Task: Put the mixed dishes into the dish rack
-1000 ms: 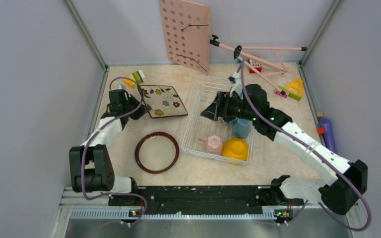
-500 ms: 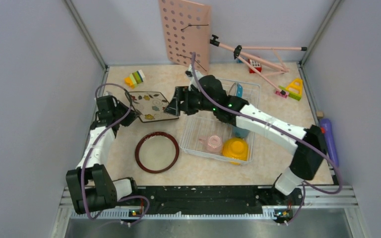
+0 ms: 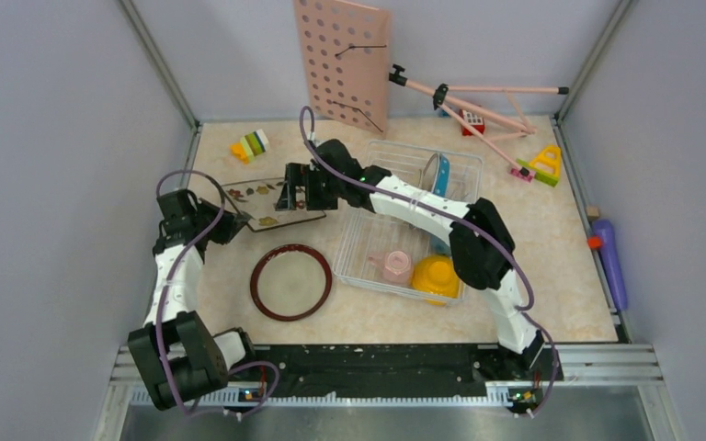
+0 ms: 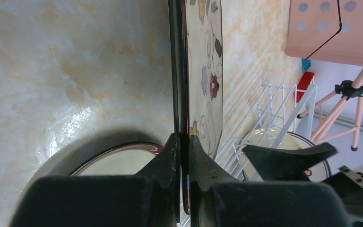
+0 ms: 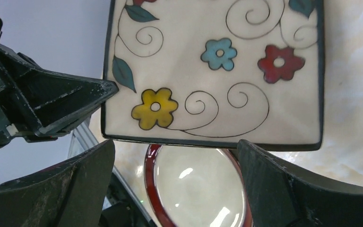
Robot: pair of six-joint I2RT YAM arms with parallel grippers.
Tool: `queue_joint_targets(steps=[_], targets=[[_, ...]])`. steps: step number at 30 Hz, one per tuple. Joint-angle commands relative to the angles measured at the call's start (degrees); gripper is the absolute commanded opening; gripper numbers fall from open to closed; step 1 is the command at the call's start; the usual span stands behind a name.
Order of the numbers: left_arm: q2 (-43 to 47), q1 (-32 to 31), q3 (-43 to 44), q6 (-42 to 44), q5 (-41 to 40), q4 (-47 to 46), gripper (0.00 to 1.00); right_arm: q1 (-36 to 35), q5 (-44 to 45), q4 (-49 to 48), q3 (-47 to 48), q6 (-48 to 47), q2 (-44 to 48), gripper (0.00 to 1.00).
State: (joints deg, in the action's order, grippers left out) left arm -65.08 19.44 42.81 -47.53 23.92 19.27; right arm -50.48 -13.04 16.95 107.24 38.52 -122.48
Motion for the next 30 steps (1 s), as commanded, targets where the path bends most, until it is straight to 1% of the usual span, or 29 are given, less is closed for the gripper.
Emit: queue_joint_targets(steps=[1, 2, 4, 8, 10, 13, 17, 23, 26, 29, 30], targets=[[0.2, 1.5, 1.7, -3.9, 9.3, -9.4, 0.0, 1.3, -3.3, -1.9, 0.3, 12.3, -1.7, 0.99], [0.1, 1.6, 1.3, -4.0, 9.6, -9.8, 0.0, 1.5, -3.0, -2.4, -0.1, 16.2, -1.9, 0.99], [-0.2, 1.6, -0.1, -4.9, 10.1, -11.4, 0.0, 1.4, -0.6, -1.7, 0.1, 21.1, -1.9, 0.99], [-0.9, 1.7, -2.4, -6.9, 10.2, -14.4, 0.0, 1.3, 4.3, 5.2, 2.7, 28.2, -1.7, 0.99], [-1.2, 1.9, -4.1, -9.1, 9.9, -16.4, 0.0, 1.4, 5.0, 9.0, 3.0, 32.3, -1.5, 0.99], [-1.3, 2.0, -6.8, -12.6, 10.4, -21.6, 0.0, 1.3, 5.5, 12.4, 2.9, 36.3, -1.1, 0.99], [-1.3, 2.0, -9.0, -15.2, 10.5, -24.7, 0.0, 1.3, 5.1, 12.5, 1.5, 40.1, -1.4, 0.99], [-2.4, 2.0, -10.8, -18.9, 13.5, -29.2, 0.0, 1.2, 4.9, 7.7, 0.1, 43.3, -3.9, 0.99], [-2.7, 2.1, -10.7, -19.0, 14.9, -29.5, 0.0, 1.5, 4.2, 5.2, 0.3, 44.4, -5.3, 0.98], [-2.3, 2.4, -10.8, -18.4, 15.3, -29.4, 0.0, 1.6, 4.7, 4.1, 0.6, 44.6, -5.8, 0.95], [-2.2, 2.4, -10.7, -18.2, 15.7, -29.5, 0.0, 1.6, 5.3, 3.9, 0.6, 44.6, -5.8, 0.91]])
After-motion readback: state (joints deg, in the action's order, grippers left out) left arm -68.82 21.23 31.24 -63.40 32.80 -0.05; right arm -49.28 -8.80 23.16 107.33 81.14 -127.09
